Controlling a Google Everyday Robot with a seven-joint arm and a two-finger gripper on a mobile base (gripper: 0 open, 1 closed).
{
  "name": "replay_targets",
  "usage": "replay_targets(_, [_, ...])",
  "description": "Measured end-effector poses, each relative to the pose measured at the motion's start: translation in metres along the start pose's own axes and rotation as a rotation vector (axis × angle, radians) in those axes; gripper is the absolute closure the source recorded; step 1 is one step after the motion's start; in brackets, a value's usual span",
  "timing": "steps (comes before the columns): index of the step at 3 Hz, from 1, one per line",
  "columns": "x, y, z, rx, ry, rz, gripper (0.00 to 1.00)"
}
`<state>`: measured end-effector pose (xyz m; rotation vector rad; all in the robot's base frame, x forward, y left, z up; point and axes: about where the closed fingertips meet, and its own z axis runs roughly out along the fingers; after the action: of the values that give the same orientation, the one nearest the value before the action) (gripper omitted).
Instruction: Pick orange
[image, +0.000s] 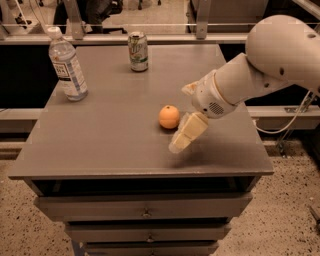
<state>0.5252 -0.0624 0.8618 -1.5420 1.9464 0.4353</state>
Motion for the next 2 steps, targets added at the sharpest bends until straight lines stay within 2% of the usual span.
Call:
replay_targets(1, [-0.002,-0.0044,0.0169,-0.017,-0.032,0.021,0.18])
replay_targets(2, [-0.0022,-0.0082,0.0262,-0.029,-0.044,0.043,0.41])
